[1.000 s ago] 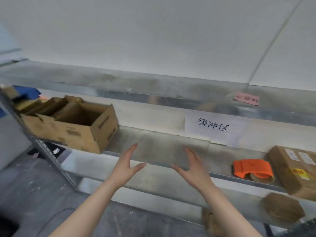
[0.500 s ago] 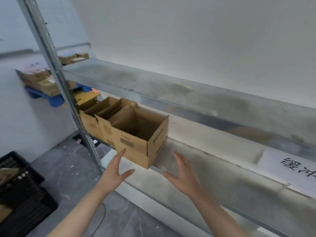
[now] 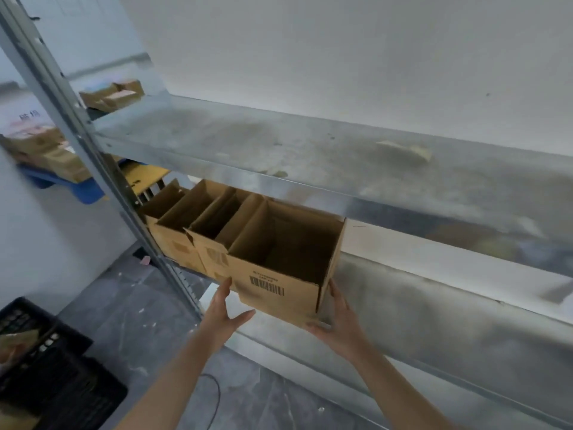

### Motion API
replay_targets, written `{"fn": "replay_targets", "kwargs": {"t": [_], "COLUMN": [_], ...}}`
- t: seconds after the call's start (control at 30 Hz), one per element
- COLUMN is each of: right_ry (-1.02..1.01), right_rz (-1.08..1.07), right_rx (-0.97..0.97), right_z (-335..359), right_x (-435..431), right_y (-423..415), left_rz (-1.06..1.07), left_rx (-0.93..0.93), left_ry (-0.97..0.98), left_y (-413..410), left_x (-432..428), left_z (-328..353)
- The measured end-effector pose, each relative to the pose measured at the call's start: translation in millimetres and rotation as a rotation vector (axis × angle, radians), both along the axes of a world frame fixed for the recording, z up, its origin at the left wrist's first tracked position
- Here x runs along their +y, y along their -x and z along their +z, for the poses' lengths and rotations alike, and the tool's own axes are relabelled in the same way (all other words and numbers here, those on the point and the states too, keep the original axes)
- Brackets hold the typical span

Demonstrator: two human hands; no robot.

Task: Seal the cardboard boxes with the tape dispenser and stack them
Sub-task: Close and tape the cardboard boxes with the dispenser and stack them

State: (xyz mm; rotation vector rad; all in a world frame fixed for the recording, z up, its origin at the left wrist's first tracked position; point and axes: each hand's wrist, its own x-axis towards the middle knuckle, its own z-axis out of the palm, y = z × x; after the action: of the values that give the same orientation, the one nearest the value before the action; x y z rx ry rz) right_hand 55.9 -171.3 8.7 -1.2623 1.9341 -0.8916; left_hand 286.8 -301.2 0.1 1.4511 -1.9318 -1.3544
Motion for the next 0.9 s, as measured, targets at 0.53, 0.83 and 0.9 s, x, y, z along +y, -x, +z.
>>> {"fn": "replay_targets", "kwargs": {"t": [0.53, 0.83, 0.9], "right_ry": [-0.089, -0.159, -0.144], "right_rz": [-0.278, -0.257, -0.271], "right_rx": [-0.062, 0.084, 0.091], "right_z": [-11.8, -14.9, -11.8], "right_x": [9.6, 20.2, 20.8], "right_y": [-22.1, -13.4, -14.4], "left_rz": [0.008, -0.191, -0.208], "left_rx": [0.102, -0.021, -0.013], "left_ry": [-0.019, -0.051, -0.043], "left_y": [14.3, 20.0, 21.2], "left_x": [-4.2, -29.4, -26.3], "left_z": [-25.7, -29.1, -30.8]}}
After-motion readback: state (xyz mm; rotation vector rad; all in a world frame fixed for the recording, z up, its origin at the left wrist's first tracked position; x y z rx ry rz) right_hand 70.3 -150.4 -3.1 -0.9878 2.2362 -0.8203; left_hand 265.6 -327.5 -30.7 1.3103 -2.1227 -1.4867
